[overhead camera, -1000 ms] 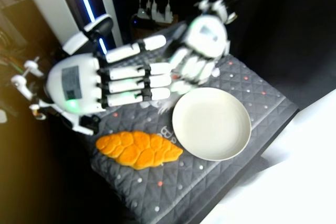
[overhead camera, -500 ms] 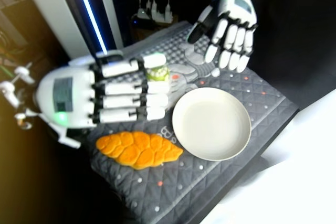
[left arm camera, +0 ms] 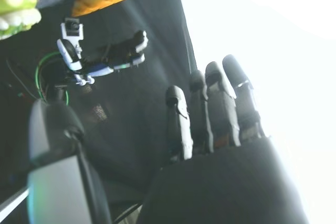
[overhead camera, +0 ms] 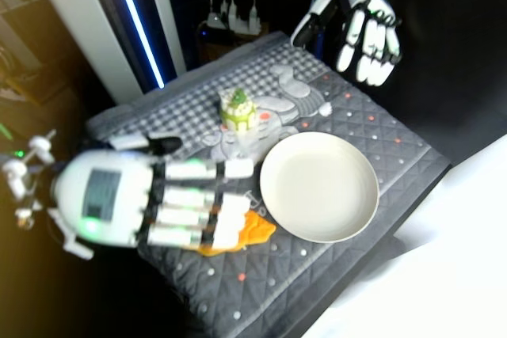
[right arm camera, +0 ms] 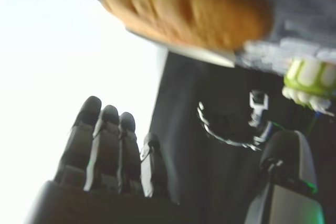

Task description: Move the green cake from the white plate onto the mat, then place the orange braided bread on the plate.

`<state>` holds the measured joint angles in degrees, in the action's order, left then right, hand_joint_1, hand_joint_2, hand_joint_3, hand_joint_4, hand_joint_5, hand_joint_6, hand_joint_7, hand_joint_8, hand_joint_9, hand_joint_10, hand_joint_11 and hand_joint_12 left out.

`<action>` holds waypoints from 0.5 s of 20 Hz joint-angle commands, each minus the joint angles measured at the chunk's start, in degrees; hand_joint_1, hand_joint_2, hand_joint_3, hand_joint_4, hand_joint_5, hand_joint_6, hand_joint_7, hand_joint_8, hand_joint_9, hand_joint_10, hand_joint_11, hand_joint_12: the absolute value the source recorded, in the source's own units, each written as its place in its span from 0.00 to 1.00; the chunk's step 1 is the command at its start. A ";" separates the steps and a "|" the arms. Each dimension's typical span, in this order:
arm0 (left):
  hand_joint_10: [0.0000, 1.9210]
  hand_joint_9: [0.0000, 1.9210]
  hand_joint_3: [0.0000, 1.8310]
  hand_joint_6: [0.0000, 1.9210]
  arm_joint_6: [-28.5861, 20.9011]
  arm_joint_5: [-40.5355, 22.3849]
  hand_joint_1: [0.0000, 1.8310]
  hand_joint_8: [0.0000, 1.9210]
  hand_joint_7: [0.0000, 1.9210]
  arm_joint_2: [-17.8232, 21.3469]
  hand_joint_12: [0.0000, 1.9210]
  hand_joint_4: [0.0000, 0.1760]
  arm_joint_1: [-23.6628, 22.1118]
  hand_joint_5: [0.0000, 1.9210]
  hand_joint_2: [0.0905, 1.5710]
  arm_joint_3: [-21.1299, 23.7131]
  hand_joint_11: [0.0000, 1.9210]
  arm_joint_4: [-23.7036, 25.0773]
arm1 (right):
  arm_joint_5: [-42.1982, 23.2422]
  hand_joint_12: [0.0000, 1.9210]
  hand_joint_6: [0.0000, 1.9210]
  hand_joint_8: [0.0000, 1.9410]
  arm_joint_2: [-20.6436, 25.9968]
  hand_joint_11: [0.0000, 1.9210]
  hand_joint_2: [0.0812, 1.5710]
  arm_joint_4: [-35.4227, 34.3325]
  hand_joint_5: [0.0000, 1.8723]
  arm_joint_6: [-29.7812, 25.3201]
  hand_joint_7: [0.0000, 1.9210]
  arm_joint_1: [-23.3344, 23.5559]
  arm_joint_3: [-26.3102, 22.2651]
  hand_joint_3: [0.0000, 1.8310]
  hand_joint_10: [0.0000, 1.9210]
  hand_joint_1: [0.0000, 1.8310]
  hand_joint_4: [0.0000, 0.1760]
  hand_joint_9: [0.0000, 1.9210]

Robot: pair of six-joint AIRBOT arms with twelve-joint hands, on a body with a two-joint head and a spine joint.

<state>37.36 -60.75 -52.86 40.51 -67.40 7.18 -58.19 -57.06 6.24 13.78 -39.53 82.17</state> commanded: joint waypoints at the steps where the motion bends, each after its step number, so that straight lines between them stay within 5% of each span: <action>1: 0.00 0.14 0.00 0.00 0.38 -9.26 0.38 0.00 0.11 0.81 0.48 0.78 0.07 0.14 0.48 0.35 0.00 -2.09 | -4.25 0.20 0.00 0.00 0.03 0.00 0.39 -2.46 0.00 -1.12 0.07 0.43 1.01 0.00 0.00 0.43 1.00 0.07; 2: 0.00 0.12 0.00 0.00 0.67 -10.37 0.37 0.00 0.10 1.12 0.43 0.67 0.55 0.13 0.49 0.74 0.00 -2.54 | -3.45 0.19 0.00 0.00 -0.71 0.00 0.39 -2.45 0.00 -2.10 0.07 0.44 2.02 0.00 0.00 0.43 0.96 0.07; 3: 0.00 0.13 0.00 0.00 0.82 -11.24 0.44 0.00 0.14 1.37 0.46 0.84 0.92 0.13 0.52 1.06 0.00 -2.83 | -2.79 0.26 0.00 0.00 -1.44 0.00 0.37 -2.37 0.00 -3.16 0.09 0.44 3.06 0.00 0.00 0.38 0.94 0.09; 4: 0.00 0.12 0.00 0.01 0.84 -11.96 0.46 0.00 0.14 1.56 0.38 0.82 1.14 0.15 0.51 1.32 0.00 -2.93 | -2.13 0.38 0.00 0.00 -2.01 0.00 0.36 -2.32 0.01 -3.89 0.07 0.44 3.78 0.00 0.00 0.35 0.90 0.09; 5: 0.01 0.14 0.00 0.01 0.84 -12.72 0.48 0.00 0.16 1.78 0.39 0.65 1.31 0.15 0.51 1.69 0.00 -2.93 | -1.33 0.44 0.00 0.00 -2.51 0.00 0.36 -2.26 0.01 -4.33 0.06 0.44 4.44 0.00 0.00 0.35 0.78 0.09; 6: 0.00 0.13 0.00 0.00 0.84 -13.37 0.36 0.00 0.15 2.02 0.42 0.58 1.53 0.15 0.52 2.08 0.00 -2.92 | -0.45 0.41 0.00 0.00 -2.79 0.00 0.38 -2.10 0.01 -4.45 0.07 0.44 4.76 0.00 0.00 0.34 0.74 0.09; 7: 0.00 0.17 0.01 0.01 0.85 -14.09 0.33 0.00 0.18 2.34 0.50 0.64 1.77 0.18 0.56 2.65 0.01 -2.70 | 0.48 0.38 0.00 0.00 -3.09 0.00 0.39 -1.79 0.00 -4.49 0.07 0.44 5.04 0.00 0.00 0.34 0.81 0.09; 9: 0.00 0.12 0.00 0.00 0.93 -15.64 0.33 0.00 0.15 2.96 0.36 0.61 2.01 0.16 0.53 3.65 0.00 -1.78 | 2.28 0.41 0.00 0.00 -3.67 0.00 0.38 -1.27 0.00 -4.65 0.11 0.44 5.66 0.00 0.00 0.34 0.93 0.10; 10: 0.00 0.12 0.00 0.00 1.17 -16.05 0.27 0.00 0.15 3.17 0.39 0.70 2.01 0.17 0.60 3.97 0.00 -1.43 | 3.04 0.42 0.00 0.00 -3.95 0.00 0.38 -1.24 0.00 -4.66 0.11 0.44 5.97 0.00 0.00 0.33 0.93 0.11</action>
<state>38.39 -69.49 -50.19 42.87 -63.48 7.84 -49.82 -61.67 7.25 9.74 -39.53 87.81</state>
